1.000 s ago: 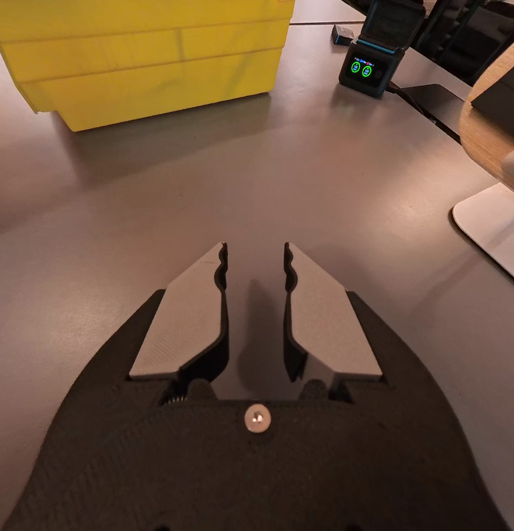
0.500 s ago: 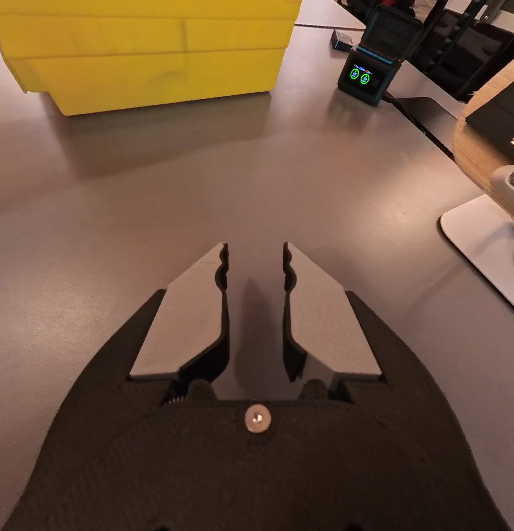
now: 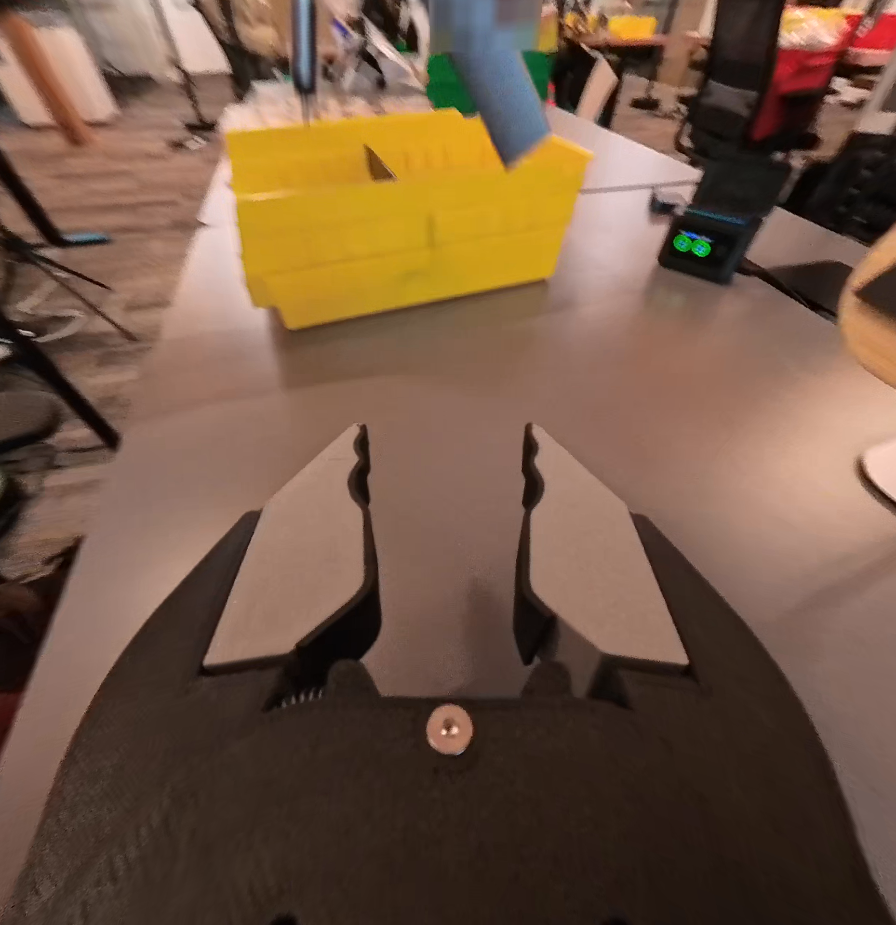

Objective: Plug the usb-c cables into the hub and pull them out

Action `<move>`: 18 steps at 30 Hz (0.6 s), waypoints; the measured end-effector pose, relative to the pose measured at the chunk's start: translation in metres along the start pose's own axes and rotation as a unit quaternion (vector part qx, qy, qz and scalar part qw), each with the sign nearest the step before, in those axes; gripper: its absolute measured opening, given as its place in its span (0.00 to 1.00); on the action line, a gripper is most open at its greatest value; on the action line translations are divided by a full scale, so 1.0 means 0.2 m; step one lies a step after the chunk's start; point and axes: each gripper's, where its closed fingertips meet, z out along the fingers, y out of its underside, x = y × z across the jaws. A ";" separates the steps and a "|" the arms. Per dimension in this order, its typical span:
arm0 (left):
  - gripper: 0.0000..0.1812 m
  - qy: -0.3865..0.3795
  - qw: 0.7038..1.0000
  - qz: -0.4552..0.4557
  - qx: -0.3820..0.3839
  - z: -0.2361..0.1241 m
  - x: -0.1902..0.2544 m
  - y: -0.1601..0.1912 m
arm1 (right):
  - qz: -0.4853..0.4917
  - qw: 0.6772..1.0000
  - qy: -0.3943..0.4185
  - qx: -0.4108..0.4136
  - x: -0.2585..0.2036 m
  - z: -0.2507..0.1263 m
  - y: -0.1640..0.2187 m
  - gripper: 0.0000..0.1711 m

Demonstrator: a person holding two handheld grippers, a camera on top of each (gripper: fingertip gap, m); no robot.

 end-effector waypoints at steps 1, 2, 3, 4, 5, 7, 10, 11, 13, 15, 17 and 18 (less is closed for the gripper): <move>0.01 0.020 0.999 0.022 -0.021 0.04 0.06 0.04 | 0.003 1.000 -0.023 0.013 -0.04 -0.01 -0.03 0.36; 0.01 0.041 0.998 0.046 -0.034 0.07 0.12 0.07 | 0.007 0.999 -0.046 0.025 -0.08 -0.02 -0.05 0.38; 0.01 0.062 0.995 0.068 -0.043 0.11 0.18 0.10 | 0.012 0.997 -0.066 0.036 -0.11 -0.03 -0.07 0.40; 0.01 0.085 0.991 0.091 -0.050 0.14 0.24 0.12 | 0.016 0.995 -0.082 0.047 -0.14 -0.04 -0.09 0.43; 0.01 0.108 0.986 0.116 -0.054 0.17 0.30 0.14 | 0.020 0.994 -0.095 0.058 -0.17 -0.05 -0.11 0.45; 0.01 0.133 0.976 0.158 -0.064 0.24 0.38 0.19 | 0.024 0.989 -0.122 0.078 -0.21 -0.07 -0.15 0.48; 0.02 0.149 0.969 0.170 -0.098 0.34 0.43 0.27 | 0.023 0.985 -0.150 0.085 -0.26 -0.08 -0.16 0.48; 0.02 0.152 0.967 0.172 -0.109 0.37 0.44 0.30 | 0.022 0.984 -0.155 0.082 -0.27 -0.08 -0.15 0.48; 0.02 0.152 0.963 0.179 -0.132 0.42 0.44 0.34 | 0.018 0.983 -0.166 0.078 -0.29 -0.08 -0.14 0.48; 0.01 0.155 0.959 0.183 -0.153 0.46 0.44 0.38 | 0.013 0.982 -0.173 0.074 -0.32 -0.07 -0.13 0.48; 0.01 0.164 0.952 0.185 -0.178 0.49 0.46 0.42 | 0.004 0.981 -0.181 0.071 -0.35 -0.06 -0.13 0.52; 0.01 0.170 0.949 0.186 -0.191 0.50 0.47 0.44 | -0.003 0.980 -0.188 0.069 -0.38 -0.06 -0.13 0.51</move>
